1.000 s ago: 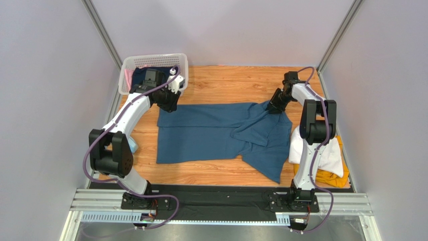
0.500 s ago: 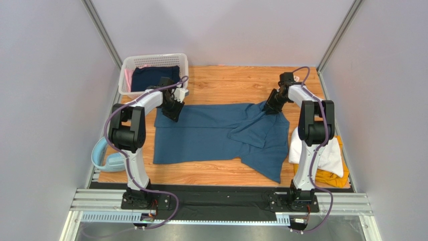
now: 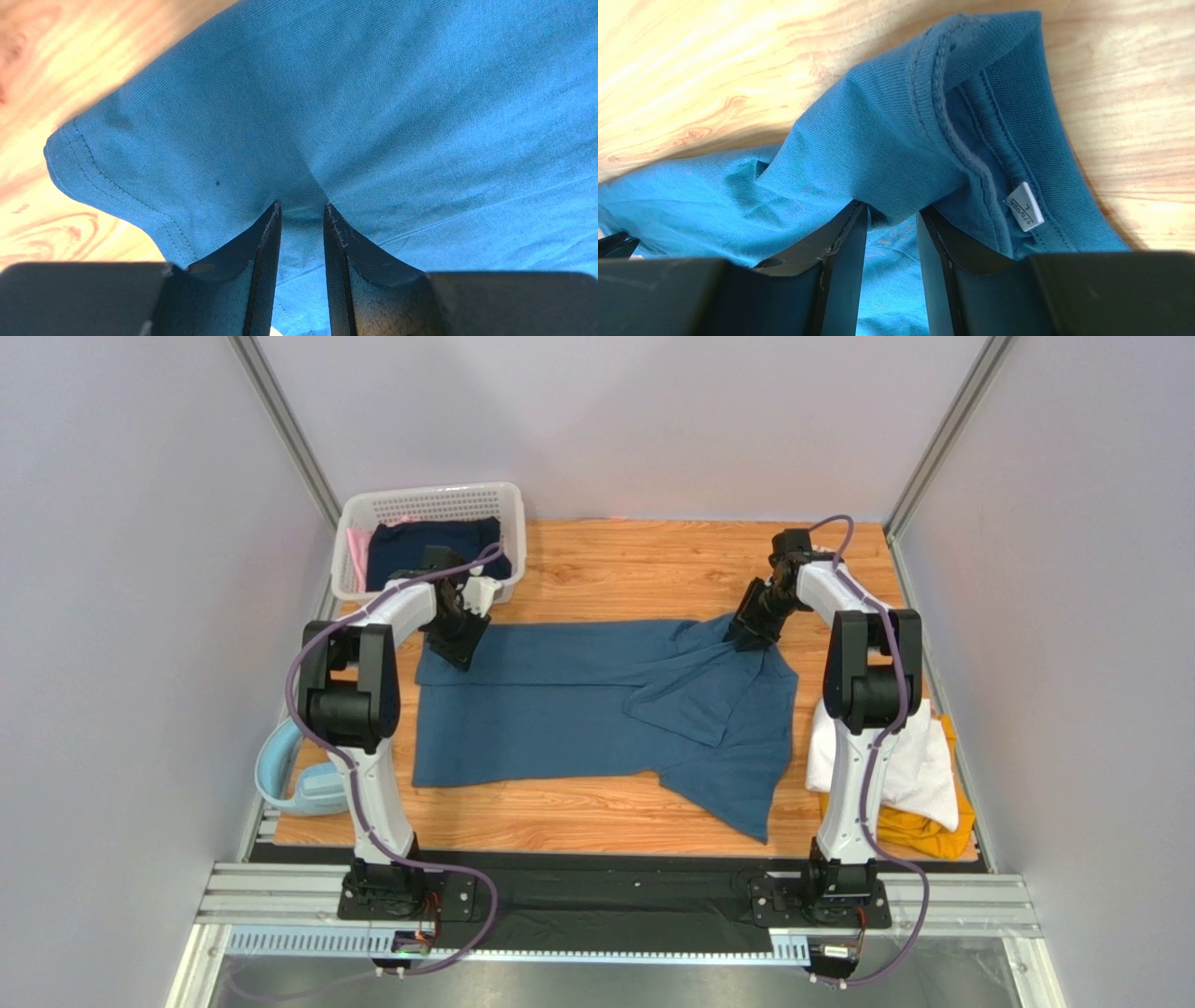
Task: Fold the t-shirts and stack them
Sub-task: Fold the flattened tshirt in 1/3 of the way
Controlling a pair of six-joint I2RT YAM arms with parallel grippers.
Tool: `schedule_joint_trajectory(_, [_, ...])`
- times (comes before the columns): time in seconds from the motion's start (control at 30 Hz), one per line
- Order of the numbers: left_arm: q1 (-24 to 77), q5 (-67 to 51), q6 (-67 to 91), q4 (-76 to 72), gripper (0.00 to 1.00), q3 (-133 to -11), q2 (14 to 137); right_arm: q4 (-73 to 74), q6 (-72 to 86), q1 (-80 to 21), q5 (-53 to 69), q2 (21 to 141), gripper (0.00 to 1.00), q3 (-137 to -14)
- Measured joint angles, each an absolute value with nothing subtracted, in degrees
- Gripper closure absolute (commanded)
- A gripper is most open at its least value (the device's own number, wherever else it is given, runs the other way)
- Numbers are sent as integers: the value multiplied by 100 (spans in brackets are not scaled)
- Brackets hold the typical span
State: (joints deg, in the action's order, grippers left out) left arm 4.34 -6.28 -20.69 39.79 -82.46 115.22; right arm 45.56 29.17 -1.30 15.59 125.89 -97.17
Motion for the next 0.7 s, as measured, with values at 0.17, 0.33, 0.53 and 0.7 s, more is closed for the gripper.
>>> schedule_joint_trajectory(0.17, [443,-613,-2093,4025,65,-8455,11644,4812,2912,-64,1732,12790,49,-10084])
schedule_joint_trajectory(0.33, [543,-589,-2088,4117,63,-8654,11640,4825,2904,-78,1645,12667,44,-10079])
schedule_joint_trajectory(0.53, [746,-729,-2069,4519,57,-8648,10707,4989,2832,-478,996,11288,39,-9577])
schedule_joint_trajectory(0.7, [827,-1044,-2134,4716,56,-7902,8423,5028,2714,-1431,528,9284,39,-8774])
